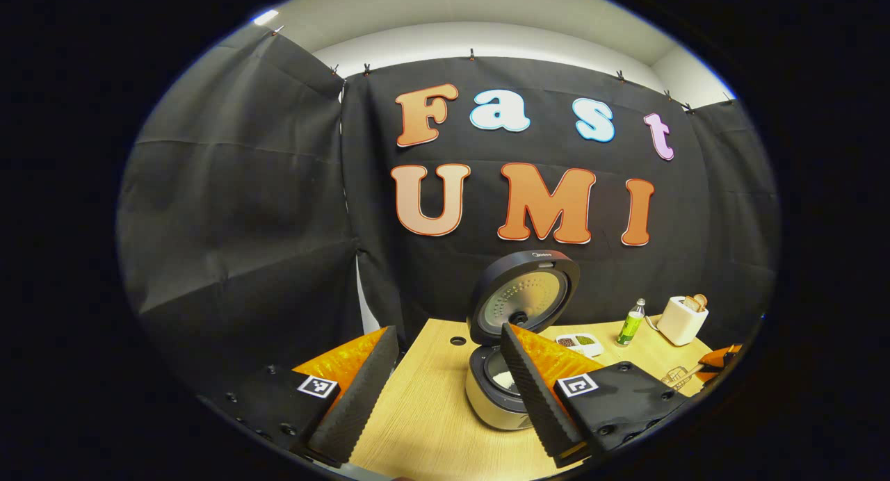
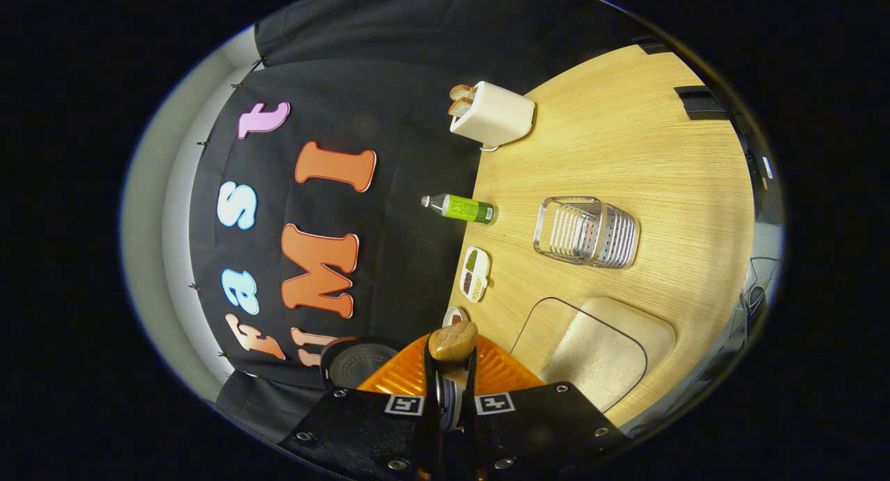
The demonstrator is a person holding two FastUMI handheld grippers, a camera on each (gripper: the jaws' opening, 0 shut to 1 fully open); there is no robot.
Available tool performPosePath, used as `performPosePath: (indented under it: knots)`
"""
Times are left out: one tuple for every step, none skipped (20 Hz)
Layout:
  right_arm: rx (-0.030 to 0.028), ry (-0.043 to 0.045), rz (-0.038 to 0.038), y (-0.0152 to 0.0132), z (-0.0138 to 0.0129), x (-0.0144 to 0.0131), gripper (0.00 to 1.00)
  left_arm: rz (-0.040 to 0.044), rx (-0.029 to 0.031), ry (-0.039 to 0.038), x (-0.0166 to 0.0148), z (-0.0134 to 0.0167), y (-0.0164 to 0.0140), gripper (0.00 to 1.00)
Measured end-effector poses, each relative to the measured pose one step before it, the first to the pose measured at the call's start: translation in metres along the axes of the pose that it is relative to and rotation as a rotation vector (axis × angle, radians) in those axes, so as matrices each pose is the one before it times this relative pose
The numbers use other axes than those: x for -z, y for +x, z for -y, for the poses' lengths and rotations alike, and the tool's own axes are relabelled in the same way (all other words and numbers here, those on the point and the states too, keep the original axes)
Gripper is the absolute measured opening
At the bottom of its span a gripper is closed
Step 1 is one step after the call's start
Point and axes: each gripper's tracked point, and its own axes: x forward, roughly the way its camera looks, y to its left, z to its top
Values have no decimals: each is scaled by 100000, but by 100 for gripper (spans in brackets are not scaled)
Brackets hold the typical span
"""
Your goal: Close the left gripper, press the button to open the rice cooker; take a wooden spoon from the chopstick holder with the right hand, scoop a spoonful of rice and pour it into the rice cooker, then put the wooden spoon back into the chopstick holder.
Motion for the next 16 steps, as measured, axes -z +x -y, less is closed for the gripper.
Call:
performPosePath:
  knots:
    - [-994, 1041, -15, -9, -768, -139, 12, 184, 378, 30, -36, 94, 151, 97]
    - [-974, 1167, -136, 24, -686, 8, 12, 100, 1183, -229, 87, 340, 48, 96]
    - [-1043, 1151, -153, 231, -775, 40, 12, -220, 1000, -460, -3, 217, 53, 96]
    - [-968, 874, -334, 145, -782, 149, 12, -145, 772, -545, 237, 151, 71, 99]
    - [-703, 683, -181, 184, -737, 167, 12, -341, 551, -286, 120, 168, 121, 99]
    - [-1062, 426, -280, 284, -801, 152, 12, -409, 201, -121, 192, 98, 156, 99]
    - [-669, -21, -242, 399, -683, 124, 12, 222, -227, -102, -101, -108, -44, 99]
    - [-469, -230, -1118, 520, -972, 487, 12, 808, 22, 26, -177, 106, 14, 97]
    - [-734, -481, -1185, 585, -727, 420, 12, 527, -48, 412, -166, 60, 14, 97]
    - [-1168, -614, -1198, 463, -1183, 484, 12, 17, 120, 557, 216, 92, -7, 97]
    - [-1487, -566, -880, 597, -1133, 359, 12, -88, 224, 328, 17, 51, 60, 99]
    - [-1530, -192, -639, 738, -1117, 300, 12, -156, 118, -54, -5, 23, 20, 97]
    - [-1173, -50, -446, 597, -878, 253, 12, -141, -27, -351, -31, -69, 24, 97]
    - [-960, -332, -449, 695, -906, 175, 12, 67, -195, -370, 46, -200, -29, 96]
    - [-1022, -648, -406, 778, -801, 298, 12, 212, -425, -367, -61, -233, 88, 96]
    - [-830, -650, -248, 745, -655, 318, 12, 255, -468, -259, -87, -240, -35, 96]
